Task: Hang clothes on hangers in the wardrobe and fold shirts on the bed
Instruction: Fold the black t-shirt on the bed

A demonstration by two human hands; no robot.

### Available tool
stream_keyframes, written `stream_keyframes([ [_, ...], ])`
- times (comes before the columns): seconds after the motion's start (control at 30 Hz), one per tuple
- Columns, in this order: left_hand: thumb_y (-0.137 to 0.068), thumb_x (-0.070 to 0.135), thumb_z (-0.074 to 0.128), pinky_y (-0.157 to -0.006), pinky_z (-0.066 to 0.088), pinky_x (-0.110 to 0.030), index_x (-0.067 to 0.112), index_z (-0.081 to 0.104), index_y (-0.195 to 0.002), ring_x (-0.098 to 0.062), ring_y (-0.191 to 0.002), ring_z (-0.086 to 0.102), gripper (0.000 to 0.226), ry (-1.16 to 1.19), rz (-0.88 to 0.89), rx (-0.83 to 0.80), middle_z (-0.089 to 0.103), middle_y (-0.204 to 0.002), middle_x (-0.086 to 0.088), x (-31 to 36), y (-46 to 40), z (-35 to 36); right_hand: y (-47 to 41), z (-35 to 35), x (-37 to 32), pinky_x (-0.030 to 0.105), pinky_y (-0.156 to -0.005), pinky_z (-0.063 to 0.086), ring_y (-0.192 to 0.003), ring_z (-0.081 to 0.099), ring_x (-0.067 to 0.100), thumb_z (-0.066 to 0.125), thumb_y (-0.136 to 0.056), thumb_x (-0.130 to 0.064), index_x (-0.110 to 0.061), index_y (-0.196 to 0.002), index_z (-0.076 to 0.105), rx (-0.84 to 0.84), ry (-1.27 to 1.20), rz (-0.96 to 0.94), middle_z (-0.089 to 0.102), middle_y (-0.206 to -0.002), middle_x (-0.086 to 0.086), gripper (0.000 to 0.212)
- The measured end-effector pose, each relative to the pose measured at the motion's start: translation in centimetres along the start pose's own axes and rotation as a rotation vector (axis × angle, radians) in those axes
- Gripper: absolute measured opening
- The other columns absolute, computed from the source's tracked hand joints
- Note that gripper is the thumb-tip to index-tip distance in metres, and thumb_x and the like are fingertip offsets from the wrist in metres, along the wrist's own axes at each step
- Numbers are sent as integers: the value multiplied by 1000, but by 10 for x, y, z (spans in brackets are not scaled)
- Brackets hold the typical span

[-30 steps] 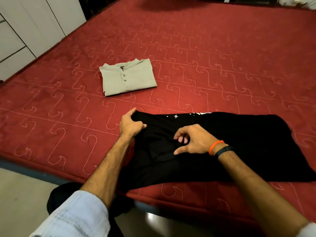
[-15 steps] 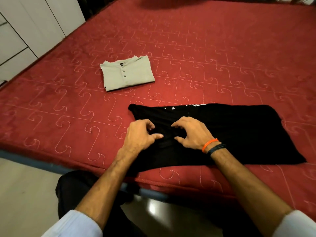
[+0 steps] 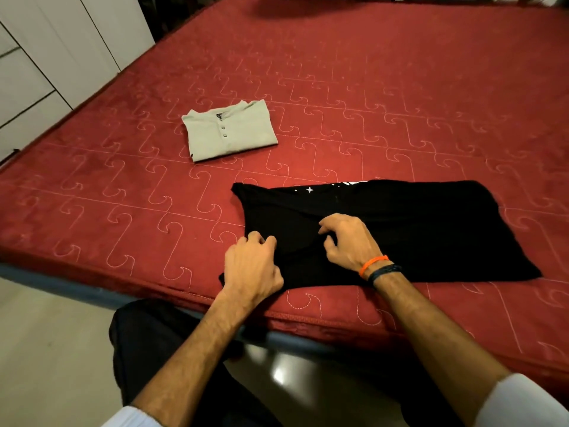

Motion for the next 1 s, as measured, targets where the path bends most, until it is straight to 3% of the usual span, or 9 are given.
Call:
stream_keyframes([
  [0.1,-63,37,46,-66,41,-30,19,65,-100,-27,-86,62,45,42,-75,-27,63,-96,-3,-4,-4,1,3,-4,2,39,-82,55,-99,65,17,61,-70,-17,-19,-85,73,16,16,10,71,-104,-7,19],
  [0.23,-78,27,58,-66,44,-35,11,68,-92,-31,-79,61,24,203,-54,262,65,-89,-10,-2,-35,-4,-2,-11,-5,34,-74,53,-86,64,16,59,-80,-36,-22,-85,73,167,92,-16,72,-92,-10,20],
  [0.33,-93,28,54,-98,45,-44,6,62,-124,-35,-117,56,39,274,84,277,61,-127,-15,1,-70,7,-17,-5,-17,40,-87,50,-102,63,20,45,-92,-46,-16,-110,71,192,47,-95,69,-114,-2,44],
  [0.43,-98,60,35,-123,13,-47,5,26,-153,-32,-150,15,79,197,-16,-8,21,-162,-14,-19,-88,40,-30,20,-12,40,-116,30,-142,35,21,28,-97,-60,-12,-147,42,-111,137,-35,39,-154,7,71],
  [0.5,-83,83,23,-123,0,-47,10,8,-158,-22,-153,-2,106,181,-84,-115,0,-166,-3,-36,-87,57,-36,32,-2,40,-122,15,-150,17,17,23,-99,-61,-15,-154,29,-227,202,51,22,-163,3,72],
  [0.6,-69,95,18,-123,-4,-48,13,0,-158,-15,-152,-8,123,206,-96,-117,-9,-166,3,-45,-82,65,-47,25,-1,45,-122,12,-151,13,22,25,-96,-67,-12,-153,28,-98,169,208,19,-163,9,80],
  [0.77,-54,101,-3,-122,-7,-48,11,-6,-157,-16,-152,-11,137,173,-93,-111,-15,-165,1,-48,-87,66,-54,47,-17,43,-123,-2,-152,-6,18,14,-84,-81,-20,-158,3,-268,299,-91,-7,-165,4,96],
  [0.9,-60,100,5,-123,-6,-49,12,-4,-158,-16,-152,-10,132,196,-102,-89,-12,-166,1,-47,-86,64,-50,49,-9,43,-123,-5,-151,-12,14,18,-84,-82,-17,-158,2,-246,273,-26,-8,-165,3,99],
  [1.0,-66,97,18,-122,-5,-53,11,1,-158,-19,-153,-7,127,192,-118,-107,-9,-166,-1,-44,-87,57,-46,30,-7,39,-124,4,-152,7,18,37,-91,-71,-9,-155,21,-141,38,37,13,-164,7,90],
])
Point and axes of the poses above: each hand's wrist, its own y-axis away from the middle knuckle, its own z-axis out of the palm, x = y × z, the point moved 5 cm from there along -y, towards the middle knuckle
